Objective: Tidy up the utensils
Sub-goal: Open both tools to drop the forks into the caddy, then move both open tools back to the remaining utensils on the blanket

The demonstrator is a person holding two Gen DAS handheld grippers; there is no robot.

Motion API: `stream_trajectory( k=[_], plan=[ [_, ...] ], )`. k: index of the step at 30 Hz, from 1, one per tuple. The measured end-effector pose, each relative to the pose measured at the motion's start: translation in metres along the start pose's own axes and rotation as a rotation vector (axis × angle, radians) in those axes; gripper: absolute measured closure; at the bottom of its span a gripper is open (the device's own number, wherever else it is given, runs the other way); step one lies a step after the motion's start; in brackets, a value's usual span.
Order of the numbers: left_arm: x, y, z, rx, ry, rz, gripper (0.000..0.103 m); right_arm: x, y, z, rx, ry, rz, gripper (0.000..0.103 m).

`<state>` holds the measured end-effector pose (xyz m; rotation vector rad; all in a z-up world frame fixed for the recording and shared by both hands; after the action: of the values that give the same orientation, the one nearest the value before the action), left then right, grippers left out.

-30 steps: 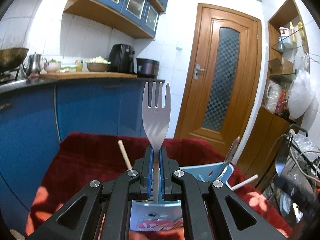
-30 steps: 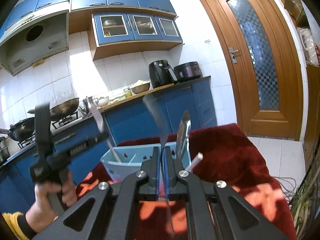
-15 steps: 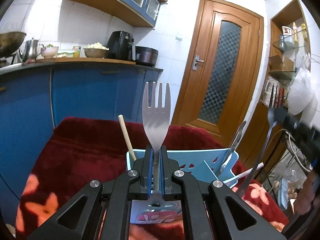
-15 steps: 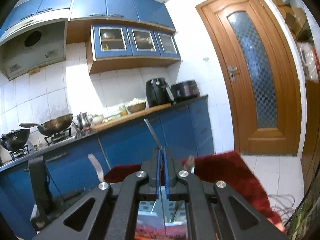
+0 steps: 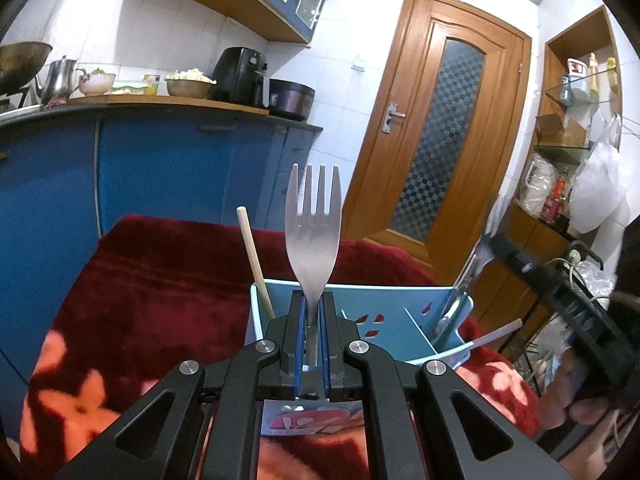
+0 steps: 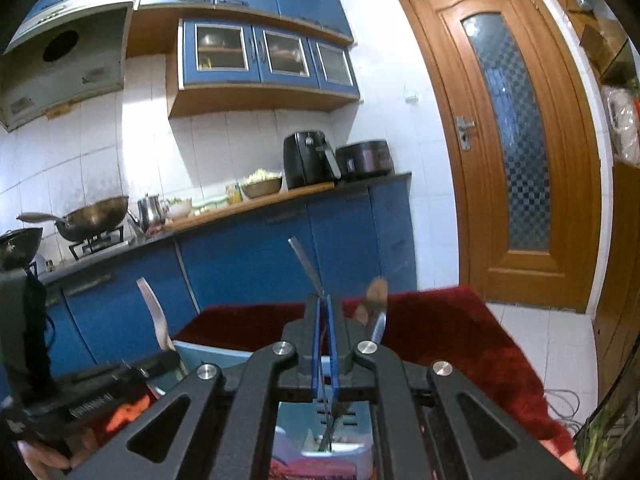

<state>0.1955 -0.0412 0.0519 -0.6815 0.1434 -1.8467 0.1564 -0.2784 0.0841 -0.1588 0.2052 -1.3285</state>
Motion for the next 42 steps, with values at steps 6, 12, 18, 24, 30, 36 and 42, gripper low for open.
stream_trajectory(
  k=[6, 12, 18, 24, 30, 36, 42],
  plan=[
    [0.003, -0.006, 0.001, -0.023, -0.001, -0.015, 0.073, 0.008, 0.004, -0.013, -0.030, 0.075, 0.014, 0.072],
    [0.012, -0.013, 0.002, -0.045, 0.011, -0.008, 0.068, 0.008, -0.016, -0.005, -0.006, 0.083, 0.022, 0.070],
    [0.018, -0.031, -0.001, -0.049, 0.008, 0.020, 0.068, 0.003, -0.045, 0.001, 0.001, 0.066, 0.028, 0.069],
    [0.020, -0.057, -0.007, -0.052, 0.022, 0.054, 0.068, -0.003, -0.072, -0.002, -0.021, 0.060, 0.028, 0.069],
    [0.020, -0.083, -0.018, -0.065, 0.036, 0.085, 0.068, -0.008, -0.097, -0.011, -0.044, 0.068, 0.035, 0.069],
    [0.018, -0.103, -0.031, -0.093, 0.048, 0.112, 0.068, -0.016, -0.116, -0.020, -0.067, 0.067, 0.040, 0.069],
    [0.012, -0.121, -0.042, -0.112, 0.054, 0.136, 0.068, -0.021, -0.130, -0.032, -0.091, 0.066, 0.049, 0.068]
  ],
)
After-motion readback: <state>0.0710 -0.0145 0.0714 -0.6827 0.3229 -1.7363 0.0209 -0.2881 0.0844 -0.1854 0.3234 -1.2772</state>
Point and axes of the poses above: each gripper's, at about its wrist camera, not at the fingertips, and y roughly the way its jaws point, x to its right, z to its top, the point moved 1 cm from there along y, roughly the way its jaws point, and after that the axes turned 8 degrees about -y, right-handed, at the moved point
